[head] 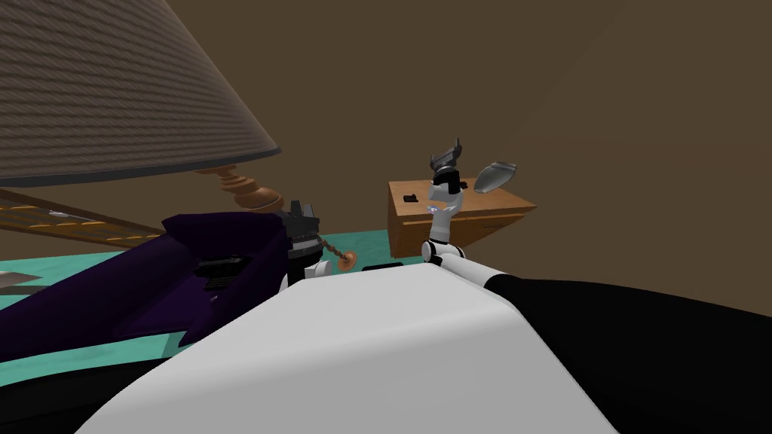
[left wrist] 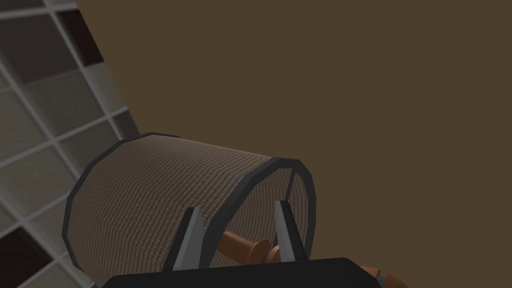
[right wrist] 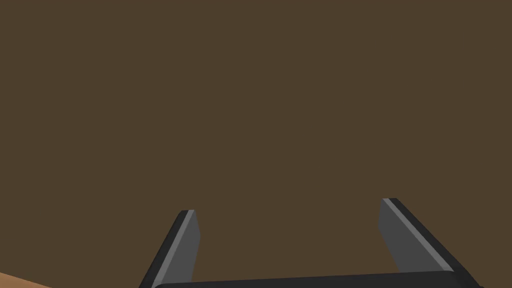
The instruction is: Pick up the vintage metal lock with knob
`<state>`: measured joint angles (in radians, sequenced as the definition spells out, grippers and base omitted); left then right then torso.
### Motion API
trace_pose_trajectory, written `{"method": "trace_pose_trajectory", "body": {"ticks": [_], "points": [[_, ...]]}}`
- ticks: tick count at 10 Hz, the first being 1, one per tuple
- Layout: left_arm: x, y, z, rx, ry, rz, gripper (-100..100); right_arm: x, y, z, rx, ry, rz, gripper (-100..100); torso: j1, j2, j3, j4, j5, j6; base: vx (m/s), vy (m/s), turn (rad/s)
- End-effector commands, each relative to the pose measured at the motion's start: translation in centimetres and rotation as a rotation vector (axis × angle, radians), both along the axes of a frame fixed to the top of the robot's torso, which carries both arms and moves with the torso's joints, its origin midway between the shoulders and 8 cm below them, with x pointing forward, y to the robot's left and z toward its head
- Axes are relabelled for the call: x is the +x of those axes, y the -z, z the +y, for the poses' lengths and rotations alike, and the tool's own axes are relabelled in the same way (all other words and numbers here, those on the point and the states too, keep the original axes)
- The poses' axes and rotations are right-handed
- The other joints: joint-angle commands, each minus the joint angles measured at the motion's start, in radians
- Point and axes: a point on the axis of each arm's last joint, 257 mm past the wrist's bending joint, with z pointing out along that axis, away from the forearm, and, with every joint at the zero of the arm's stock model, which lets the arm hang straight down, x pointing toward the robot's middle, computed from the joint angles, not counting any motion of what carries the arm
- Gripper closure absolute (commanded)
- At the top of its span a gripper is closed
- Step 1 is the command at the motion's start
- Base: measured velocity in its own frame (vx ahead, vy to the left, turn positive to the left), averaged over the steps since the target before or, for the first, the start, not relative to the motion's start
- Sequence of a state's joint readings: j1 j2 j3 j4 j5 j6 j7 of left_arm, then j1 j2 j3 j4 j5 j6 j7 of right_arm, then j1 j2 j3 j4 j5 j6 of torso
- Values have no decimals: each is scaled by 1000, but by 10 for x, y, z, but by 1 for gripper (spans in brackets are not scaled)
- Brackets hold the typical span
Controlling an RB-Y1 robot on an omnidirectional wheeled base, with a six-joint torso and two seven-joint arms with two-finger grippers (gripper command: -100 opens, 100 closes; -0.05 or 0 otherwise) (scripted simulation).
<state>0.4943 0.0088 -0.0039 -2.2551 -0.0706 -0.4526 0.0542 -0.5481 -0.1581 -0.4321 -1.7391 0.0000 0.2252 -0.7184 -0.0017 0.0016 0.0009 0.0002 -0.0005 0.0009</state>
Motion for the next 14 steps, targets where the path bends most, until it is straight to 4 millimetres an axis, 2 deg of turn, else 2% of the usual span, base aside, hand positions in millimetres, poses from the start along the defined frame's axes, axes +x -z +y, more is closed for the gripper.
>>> {"method": "trace_pose_trajectory", "body": {"ticks": [1,2,8,14], "points": [[0,0,0,0,0,0,0,11,8,-5,57,-19,30,-100,0,0,0,0,0,0,-29,-24,31],[0,0,0,0,0,0,0,20,11,-12,124,-31,49,-100,0,0,0,0,0,1,-35,-30,45],[0,0,0,0,0,0,0,61,49,-22,396,-98,175,-100,-1,0,0,0,0,1,-34,-31,37],[0,0,0,0,0,0,0,94,111,-14,663,-150,334,-100,-1,0,0,0,0,1,-29,-32,23]]}}
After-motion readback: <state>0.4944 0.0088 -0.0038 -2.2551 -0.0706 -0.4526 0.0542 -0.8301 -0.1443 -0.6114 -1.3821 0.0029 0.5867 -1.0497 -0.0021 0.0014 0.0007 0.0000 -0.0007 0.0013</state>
